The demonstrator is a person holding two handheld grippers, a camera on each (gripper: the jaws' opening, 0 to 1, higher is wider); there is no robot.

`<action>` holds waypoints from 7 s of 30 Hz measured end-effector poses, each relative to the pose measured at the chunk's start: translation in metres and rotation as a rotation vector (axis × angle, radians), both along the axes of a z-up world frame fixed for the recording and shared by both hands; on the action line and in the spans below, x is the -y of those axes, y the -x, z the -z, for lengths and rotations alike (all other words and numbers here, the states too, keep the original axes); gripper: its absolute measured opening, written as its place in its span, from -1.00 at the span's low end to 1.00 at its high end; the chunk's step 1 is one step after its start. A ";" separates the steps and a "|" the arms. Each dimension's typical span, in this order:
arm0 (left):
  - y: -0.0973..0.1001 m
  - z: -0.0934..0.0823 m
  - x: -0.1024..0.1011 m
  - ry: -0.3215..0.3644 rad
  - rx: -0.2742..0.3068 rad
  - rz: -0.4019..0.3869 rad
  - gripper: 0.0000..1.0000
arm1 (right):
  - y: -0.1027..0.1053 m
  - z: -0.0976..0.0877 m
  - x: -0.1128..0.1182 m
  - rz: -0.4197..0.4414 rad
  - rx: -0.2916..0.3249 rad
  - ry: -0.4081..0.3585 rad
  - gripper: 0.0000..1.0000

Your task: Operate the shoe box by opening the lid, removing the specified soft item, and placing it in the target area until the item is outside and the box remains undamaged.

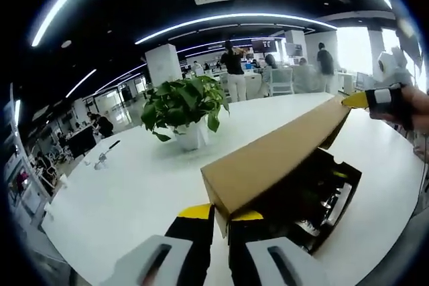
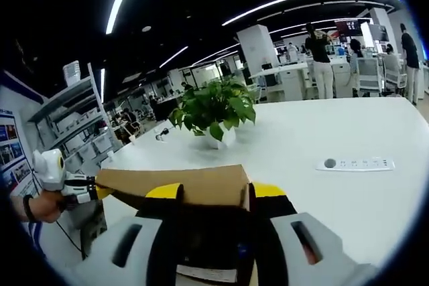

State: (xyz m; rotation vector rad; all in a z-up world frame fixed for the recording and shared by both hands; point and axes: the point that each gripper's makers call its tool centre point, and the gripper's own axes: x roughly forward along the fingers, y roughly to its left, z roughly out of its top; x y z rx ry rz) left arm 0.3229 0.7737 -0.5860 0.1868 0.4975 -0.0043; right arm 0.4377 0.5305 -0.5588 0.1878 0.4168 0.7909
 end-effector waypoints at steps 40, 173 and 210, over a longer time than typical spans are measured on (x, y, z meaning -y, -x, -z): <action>-0.037 -0.009 -0.020 0.026 0.033 0.003 -0.90 | -0.033 0.066 0.011 0.079 -0.135 0.124 -0.66; -0.027 0.061 0.034 0.279 -0.099 0.040 -0.85 | 0.000 0.114 0.020 -0.017 -0.269 0.179 -0.73; -0.007 0.086 0.092 0.327 -0.205 0.135 -0.82 | 0.021 0.135 -0.011 -0.192 -0.263 0.278 -0.66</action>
